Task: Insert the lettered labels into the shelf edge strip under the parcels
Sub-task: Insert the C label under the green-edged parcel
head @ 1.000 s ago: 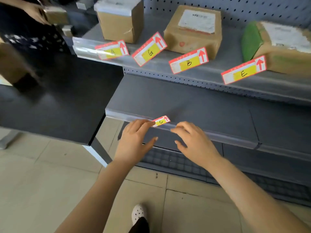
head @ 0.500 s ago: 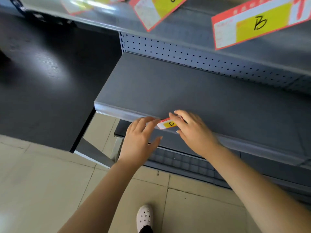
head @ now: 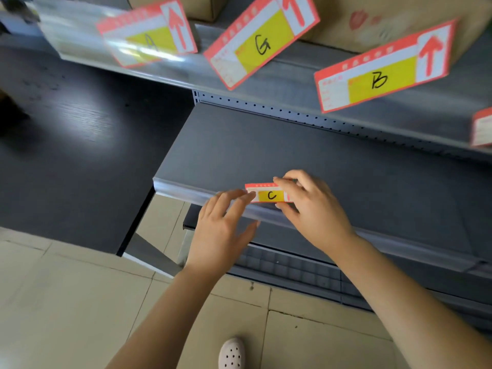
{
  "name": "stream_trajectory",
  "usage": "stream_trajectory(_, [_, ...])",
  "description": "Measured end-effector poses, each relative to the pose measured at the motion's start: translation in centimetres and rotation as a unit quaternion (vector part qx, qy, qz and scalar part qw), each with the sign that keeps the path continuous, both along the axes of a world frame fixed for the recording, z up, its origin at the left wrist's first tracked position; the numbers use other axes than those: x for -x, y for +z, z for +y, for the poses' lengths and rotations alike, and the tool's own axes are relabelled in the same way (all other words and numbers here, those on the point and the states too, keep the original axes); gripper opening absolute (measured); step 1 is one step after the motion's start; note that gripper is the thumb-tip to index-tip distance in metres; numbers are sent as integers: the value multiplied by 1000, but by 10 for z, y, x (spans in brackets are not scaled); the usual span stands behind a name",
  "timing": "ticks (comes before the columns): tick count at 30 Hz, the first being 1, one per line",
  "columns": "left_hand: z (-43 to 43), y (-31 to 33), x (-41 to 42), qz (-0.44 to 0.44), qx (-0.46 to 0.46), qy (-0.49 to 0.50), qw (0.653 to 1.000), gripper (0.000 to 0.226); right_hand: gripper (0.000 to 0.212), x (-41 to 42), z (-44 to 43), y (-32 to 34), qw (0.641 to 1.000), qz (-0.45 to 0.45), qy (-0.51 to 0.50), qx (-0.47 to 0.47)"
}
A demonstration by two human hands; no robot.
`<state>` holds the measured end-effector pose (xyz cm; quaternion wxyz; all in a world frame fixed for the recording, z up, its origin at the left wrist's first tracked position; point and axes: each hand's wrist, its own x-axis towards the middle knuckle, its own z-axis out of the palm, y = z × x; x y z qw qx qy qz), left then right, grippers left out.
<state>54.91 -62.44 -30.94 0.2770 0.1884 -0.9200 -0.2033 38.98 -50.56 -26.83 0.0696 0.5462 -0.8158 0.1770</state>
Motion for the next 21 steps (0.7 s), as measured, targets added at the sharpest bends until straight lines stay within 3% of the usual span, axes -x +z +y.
stream_trajectory(8, [32,73,-15,32,5,-3,999,51,44,-33,42,59,997,-38,-49,51])
stream_trajectory(21, [153,205,-41,129,41,-64,989,48,47,-83,197,180,987,-20,-135,89])
